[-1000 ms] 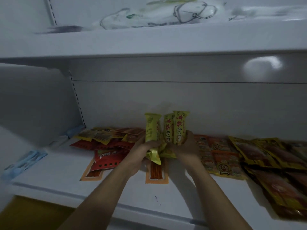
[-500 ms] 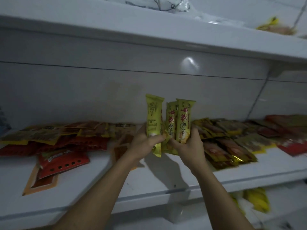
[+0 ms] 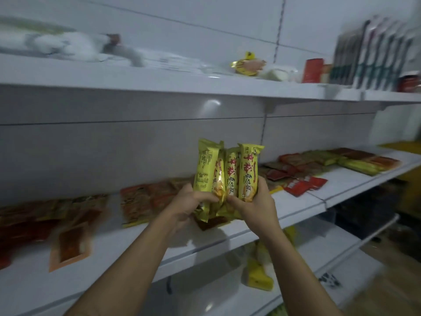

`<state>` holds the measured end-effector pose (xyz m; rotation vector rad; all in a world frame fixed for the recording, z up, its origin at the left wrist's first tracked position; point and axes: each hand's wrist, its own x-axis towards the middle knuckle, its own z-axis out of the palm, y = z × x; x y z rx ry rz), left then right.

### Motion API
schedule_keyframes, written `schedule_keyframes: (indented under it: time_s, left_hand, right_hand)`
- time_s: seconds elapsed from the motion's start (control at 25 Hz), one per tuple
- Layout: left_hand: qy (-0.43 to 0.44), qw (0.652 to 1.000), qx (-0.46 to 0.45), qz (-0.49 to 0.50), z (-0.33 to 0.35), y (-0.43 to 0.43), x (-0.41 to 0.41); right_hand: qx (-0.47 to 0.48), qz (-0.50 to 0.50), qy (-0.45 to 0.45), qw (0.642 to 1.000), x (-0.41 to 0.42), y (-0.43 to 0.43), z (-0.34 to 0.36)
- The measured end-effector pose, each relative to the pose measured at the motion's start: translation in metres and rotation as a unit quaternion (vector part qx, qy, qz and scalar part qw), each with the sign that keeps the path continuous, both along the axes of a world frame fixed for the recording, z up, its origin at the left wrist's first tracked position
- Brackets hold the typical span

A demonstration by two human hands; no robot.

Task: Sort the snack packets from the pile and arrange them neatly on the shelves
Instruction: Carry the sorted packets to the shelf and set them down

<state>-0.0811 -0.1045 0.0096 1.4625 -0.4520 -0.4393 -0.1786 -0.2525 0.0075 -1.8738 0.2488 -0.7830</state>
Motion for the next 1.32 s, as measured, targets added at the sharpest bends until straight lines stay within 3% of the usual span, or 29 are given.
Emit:
schedule_keyframes:
  time_s: [0.32, 0.52, 0.68, 1.0, 1.32]
  left_hand:
    - [0.084, 0.991, -0.054, -0.093, -0.020, -0.195, -0.075]
    - [0.063, 0.981, -0.061, -0.171, -0.031, -0.299, -0.124]
    - [0.068, 0.977, -0.029, -0.198, -0.043, -0.356, -0.147]
    - [0.092, 0.963, 0.002, -0.255, -0.059, -0.472, -0.154]
    - [0.177, 0.931, -0.051, -0.314, -0.069, -0.622, -0.115]
  right_hand:
    - [-0.002, -0.102, 0.044, 0.994, -0.111, -0.168, -0.013]
    - [-0.014, -0.156, 0.089, 0.984, -0.174, -0.247, -0.021]
    - [0.045, -0.182, 0.101, 0.977, -0.205, -0.292, -0.027]
    - [0.119, -0.231, 0.088, 0.962, -0.224, -0.392, -0.046]
    - [0.114, -0.249, 0.124, 0.954, -0.171, -0.544, -0.057]
